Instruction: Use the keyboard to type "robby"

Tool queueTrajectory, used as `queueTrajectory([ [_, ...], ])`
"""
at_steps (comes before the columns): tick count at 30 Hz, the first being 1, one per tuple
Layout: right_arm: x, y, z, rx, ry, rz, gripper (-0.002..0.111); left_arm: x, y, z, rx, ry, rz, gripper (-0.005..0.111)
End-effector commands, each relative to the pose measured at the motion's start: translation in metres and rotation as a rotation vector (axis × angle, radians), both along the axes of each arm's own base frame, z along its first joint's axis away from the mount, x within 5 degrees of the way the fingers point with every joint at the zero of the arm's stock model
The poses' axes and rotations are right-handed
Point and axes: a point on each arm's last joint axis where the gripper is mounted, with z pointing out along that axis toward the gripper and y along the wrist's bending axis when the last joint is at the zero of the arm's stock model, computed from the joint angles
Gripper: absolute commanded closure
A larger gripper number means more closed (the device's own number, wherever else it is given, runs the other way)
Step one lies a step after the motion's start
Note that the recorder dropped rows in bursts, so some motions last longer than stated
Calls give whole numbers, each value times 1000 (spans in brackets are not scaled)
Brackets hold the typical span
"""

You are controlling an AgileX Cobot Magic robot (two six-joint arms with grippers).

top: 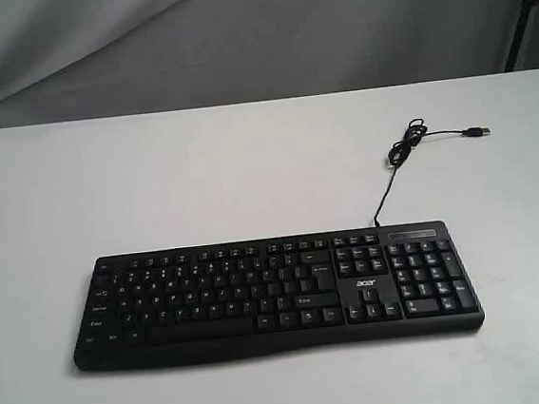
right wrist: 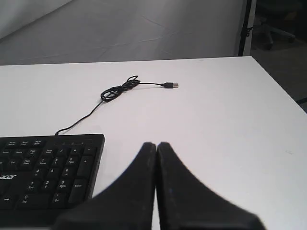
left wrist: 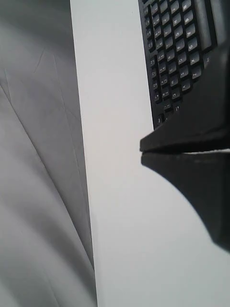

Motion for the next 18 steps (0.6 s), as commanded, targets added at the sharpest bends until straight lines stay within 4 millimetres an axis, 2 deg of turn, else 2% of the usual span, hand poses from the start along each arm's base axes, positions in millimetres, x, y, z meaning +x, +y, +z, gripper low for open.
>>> queueTrajectory([
  [1, 0, 0, 0, 12, -5, -7, 108, 0, 0, -1, 1, -5, -6, 107],
  [18, 0, 0, 1, 1, -19, -7, 108, 0, 0, -1, 1, -5, -6, 107],
])
